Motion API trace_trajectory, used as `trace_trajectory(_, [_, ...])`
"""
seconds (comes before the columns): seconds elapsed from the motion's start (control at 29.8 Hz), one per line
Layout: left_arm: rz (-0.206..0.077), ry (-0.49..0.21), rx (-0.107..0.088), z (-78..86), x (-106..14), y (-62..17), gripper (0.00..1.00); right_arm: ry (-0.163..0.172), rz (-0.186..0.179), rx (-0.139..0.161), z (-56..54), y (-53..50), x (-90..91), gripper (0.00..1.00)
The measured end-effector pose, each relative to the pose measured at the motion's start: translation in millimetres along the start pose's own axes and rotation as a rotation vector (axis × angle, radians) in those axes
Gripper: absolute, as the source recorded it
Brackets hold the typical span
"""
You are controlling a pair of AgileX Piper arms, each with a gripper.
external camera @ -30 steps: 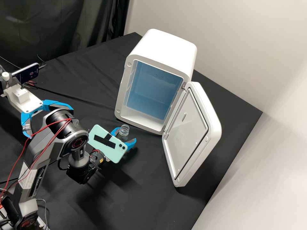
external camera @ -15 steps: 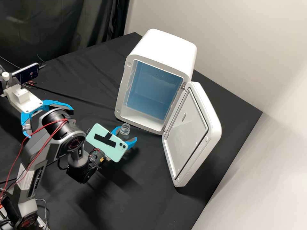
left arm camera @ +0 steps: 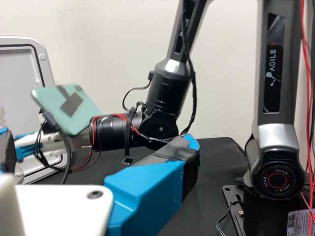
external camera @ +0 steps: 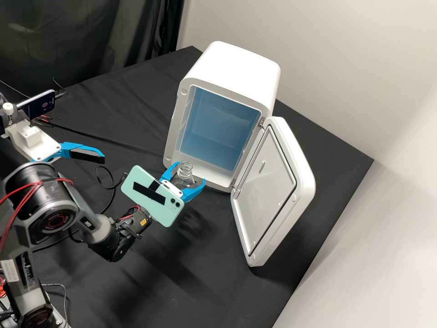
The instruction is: Place the flask in the incubator
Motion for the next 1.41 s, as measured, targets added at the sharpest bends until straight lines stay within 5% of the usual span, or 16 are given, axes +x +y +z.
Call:
trace_trajectory(0.8, [0.0, 0.0, 0.0, 0.0, 0.0, 0.0, 1.0, 0.016, 0.001, 0.01, -2.4, 3.5, -2.2, 0.0])
trace_trajectory(1.41, [0.0, 0.0, 0.0, 0.0, 0.0, 0.0, 1.0, -0.007, 0.088, 0.013, -2.3, 7.3, 49.3, 0.0])
